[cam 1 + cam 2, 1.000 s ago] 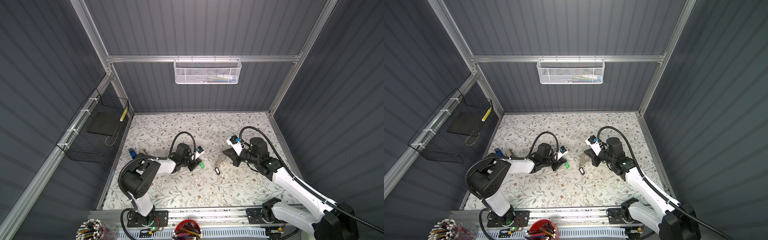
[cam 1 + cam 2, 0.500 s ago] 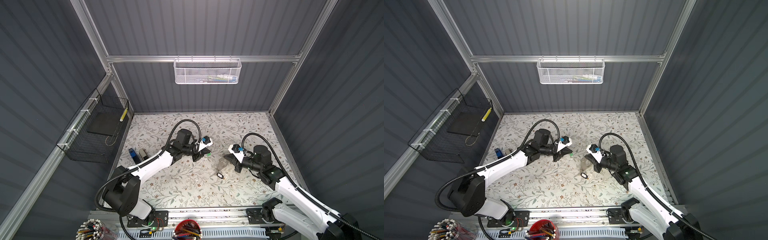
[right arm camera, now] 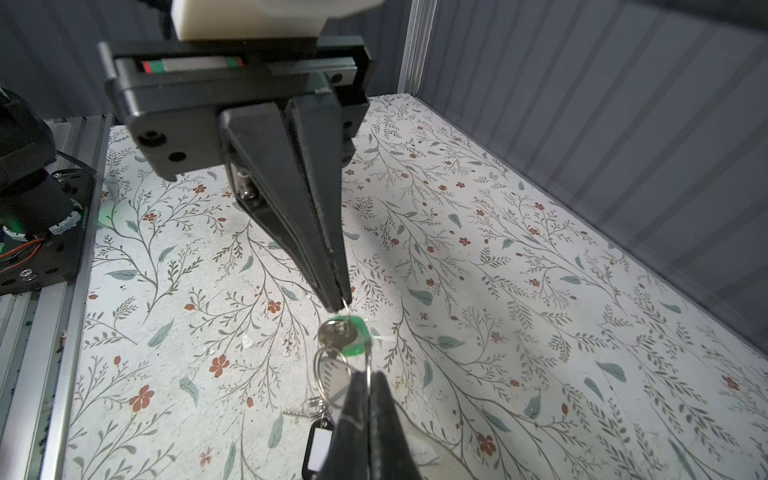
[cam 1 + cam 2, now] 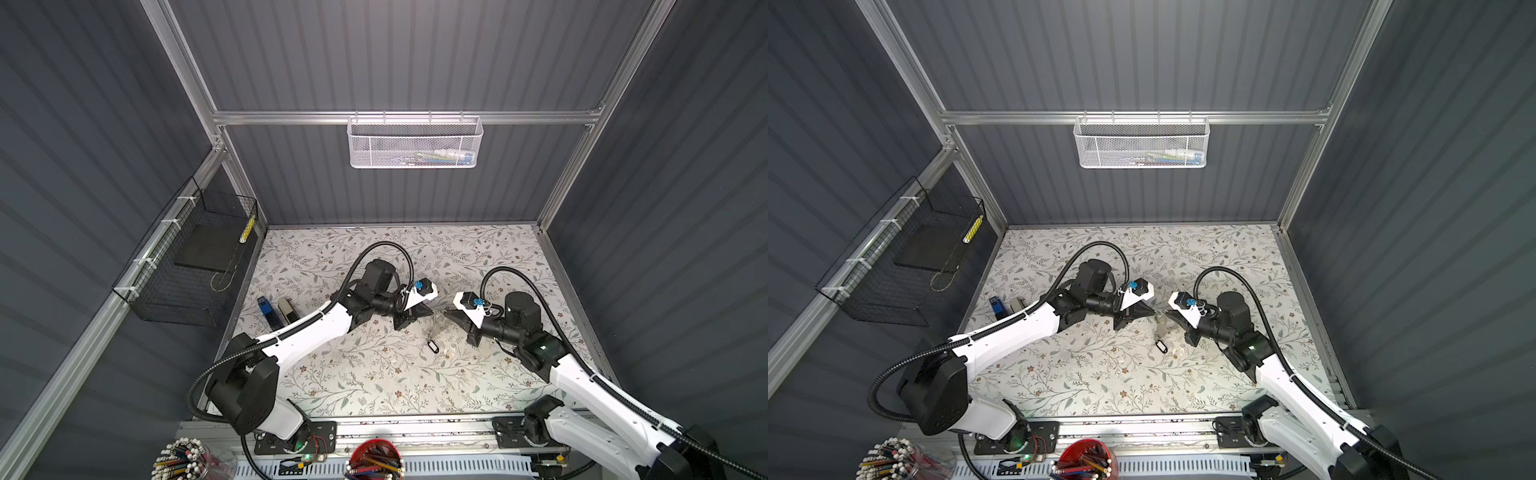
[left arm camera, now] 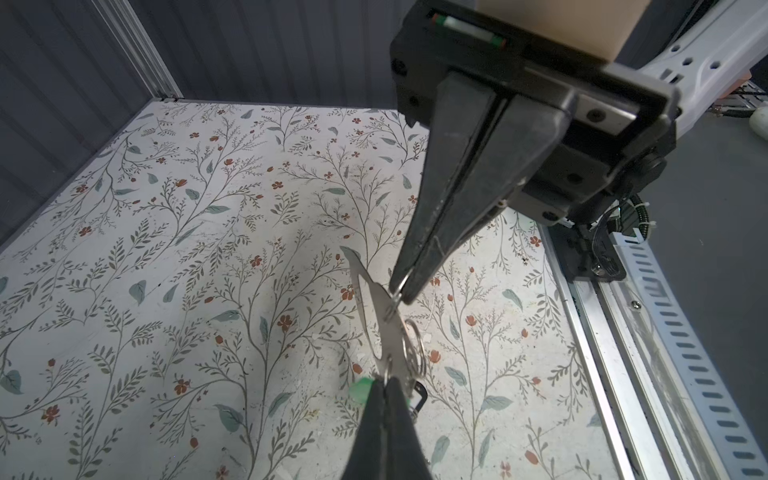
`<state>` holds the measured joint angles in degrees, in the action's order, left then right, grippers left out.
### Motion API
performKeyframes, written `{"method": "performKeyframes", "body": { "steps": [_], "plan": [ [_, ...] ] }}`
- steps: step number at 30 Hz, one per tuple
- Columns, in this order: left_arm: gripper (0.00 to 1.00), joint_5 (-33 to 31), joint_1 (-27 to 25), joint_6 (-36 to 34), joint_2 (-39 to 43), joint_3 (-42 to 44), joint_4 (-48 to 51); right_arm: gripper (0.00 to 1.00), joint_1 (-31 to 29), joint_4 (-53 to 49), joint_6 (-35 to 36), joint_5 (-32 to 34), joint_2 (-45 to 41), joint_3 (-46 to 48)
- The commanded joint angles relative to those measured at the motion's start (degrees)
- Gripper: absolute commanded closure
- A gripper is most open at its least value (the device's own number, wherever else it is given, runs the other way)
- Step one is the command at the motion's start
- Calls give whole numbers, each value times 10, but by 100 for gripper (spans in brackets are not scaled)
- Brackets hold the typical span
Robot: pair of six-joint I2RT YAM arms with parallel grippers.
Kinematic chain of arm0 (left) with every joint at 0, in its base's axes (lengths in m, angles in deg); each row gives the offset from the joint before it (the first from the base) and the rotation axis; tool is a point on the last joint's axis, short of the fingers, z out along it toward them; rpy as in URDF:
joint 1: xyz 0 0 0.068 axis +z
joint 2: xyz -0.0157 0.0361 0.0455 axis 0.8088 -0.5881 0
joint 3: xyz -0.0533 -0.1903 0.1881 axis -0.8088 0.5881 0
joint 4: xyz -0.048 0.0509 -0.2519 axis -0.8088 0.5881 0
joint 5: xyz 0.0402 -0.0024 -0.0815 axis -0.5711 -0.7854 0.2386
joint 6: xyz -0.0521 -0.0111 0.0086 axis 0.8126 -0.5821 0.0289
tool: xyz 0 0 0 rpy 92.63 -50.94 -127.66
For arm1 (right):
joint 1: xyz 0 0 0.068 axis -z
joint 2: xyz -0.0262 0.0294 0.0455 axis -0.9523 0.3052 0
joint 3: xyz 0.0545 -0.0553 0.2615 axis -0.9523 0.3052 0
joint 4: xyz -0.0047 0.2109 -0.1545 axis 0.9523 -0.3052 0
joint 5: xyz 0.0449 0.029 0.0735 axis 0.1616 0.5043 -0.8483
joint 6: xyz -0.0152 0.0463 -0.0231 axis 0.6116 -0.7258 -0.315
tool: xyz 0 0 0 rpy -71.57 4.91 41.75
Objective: Put the keys on the keyring
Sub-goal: 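Carry the green-tag key to the plate held by the right gripper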
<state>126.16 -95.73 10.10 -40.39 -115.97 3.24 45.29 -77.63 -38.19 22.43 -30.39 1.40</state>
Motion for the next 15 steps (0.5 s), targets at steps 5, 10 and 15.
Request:
{"method": "performKeyframes", "body": {
  "steps": [5, 10, 15],
  "plan": [
    [100, 25, -10, 19, -5, -30, -7, 100, -10, 17, 3, 12, 2, 2],
    [100, 28, -15, 21, -13, -44, 6, 100, -17, 19, 2, 31, 2, 1],
    [100, 18, -23, 16, -23, -55, 23, 100, -20, 19, -3, 36, 4, -1]
  ]
}}
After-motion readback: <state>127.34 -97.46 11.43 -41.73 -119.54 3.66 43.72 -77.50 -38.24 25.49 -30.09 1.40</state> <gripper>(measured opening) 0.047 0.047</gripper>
